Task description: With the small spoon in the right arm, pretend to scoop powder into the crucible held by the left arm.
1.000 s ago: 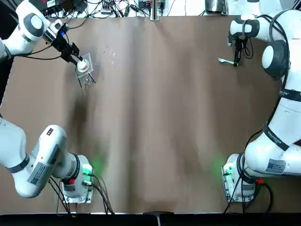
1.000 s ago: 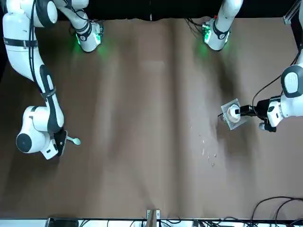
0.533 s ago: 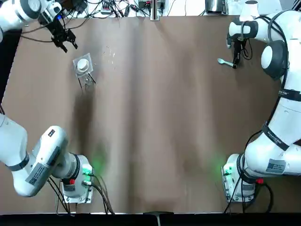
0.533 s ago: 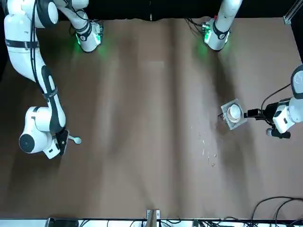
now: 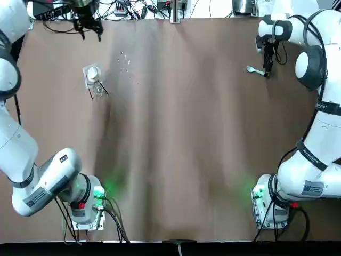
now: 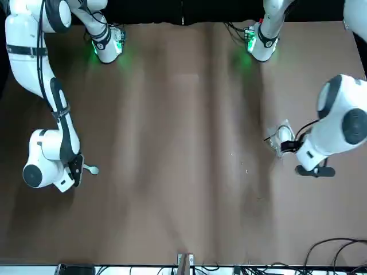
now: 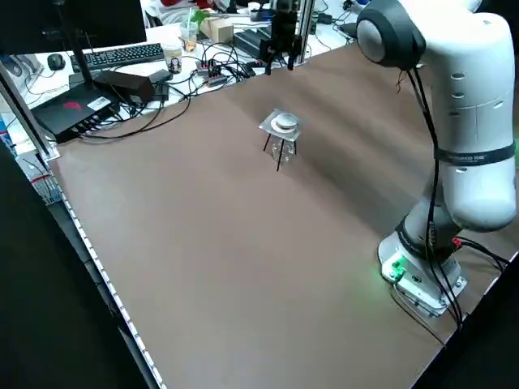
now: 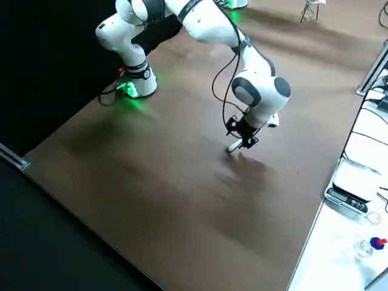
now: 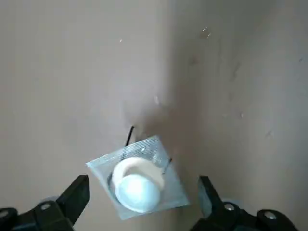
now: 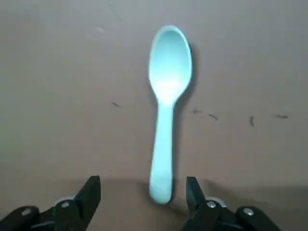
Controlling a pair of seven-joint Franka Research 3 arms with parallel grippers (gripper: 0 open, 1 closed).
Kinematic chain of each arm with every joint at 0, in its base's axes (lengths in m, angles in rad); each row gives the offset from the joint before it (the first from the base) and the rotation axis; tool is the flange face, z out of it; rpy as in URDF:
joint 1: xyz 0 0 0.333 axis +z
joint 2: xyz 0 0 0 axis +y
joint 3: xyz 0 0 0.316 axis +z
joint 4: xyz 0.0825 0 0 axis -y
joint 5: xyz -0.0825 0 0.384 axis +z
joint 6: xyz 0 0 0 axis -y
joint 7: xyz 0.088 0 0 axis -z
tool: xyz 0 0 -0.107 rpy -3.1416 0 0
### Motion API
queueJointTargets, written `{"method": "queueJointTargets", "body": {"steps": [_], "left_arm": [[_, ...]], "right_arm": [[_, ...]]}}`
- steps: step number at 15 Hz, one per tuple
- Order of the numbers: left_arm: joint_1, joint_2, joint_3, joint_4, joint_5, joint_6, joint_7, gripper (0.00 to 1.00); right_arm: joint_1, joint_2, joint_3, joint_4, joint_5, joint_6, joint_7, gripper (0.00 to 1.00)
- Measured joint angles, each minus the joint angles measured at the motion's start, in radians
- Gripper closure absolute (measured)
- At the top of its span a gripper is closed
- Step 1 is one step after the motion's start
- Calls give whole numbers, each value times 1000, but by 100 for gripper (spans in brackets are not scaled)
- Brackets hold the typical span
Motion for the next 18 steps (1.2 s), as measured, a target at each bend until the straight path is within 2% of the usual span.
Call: {"method": "queueJointTargets", "body": {"steps": [1, 3, 5, 7, 11, 13, 14, 16, 18], "left_arm": [[-72, -8, 51, 23, 2, 0, -35, 0], [-234, -45, 196, 66, 1, -1, -57, 0], [-363, -99, 320, 100, -36, -5, -67, 0], [-418, -168, 408, 116, -141, -12, -62, 0], [-512, -328, 656, 107, -382, -52, 133, 0], [-521, -379, 694, 88, -427, -105, 179, 0], [-520, -413, 697, 64, -436, -125, 195, 0], [-520, -426, 696, 50, -436, -133, 204, 0], [-520, -427, 696, 45, -436, -134, 254, 0]], "right_arm": [[11, -18, 1, 15, 0, -46, 24, 22], [35, -61, 2, 31, 1, -123, 103, 23], [54, -110, 3, 34, 7, -164, 187, 22], [65, -161, 3, 36, 29, -189, 272, 22], [66, -266, 2, 41, 112, -321, 429, 20], [72, -324, 4, 44, 132, -368, 515, 19], [93, -380, 5, 44, 136, -429, 616, 16], [113, -427, 6, 44, 140, -470, 718, 14], [126, -469, 7, 44, 159, -491, 816, 1]]}}
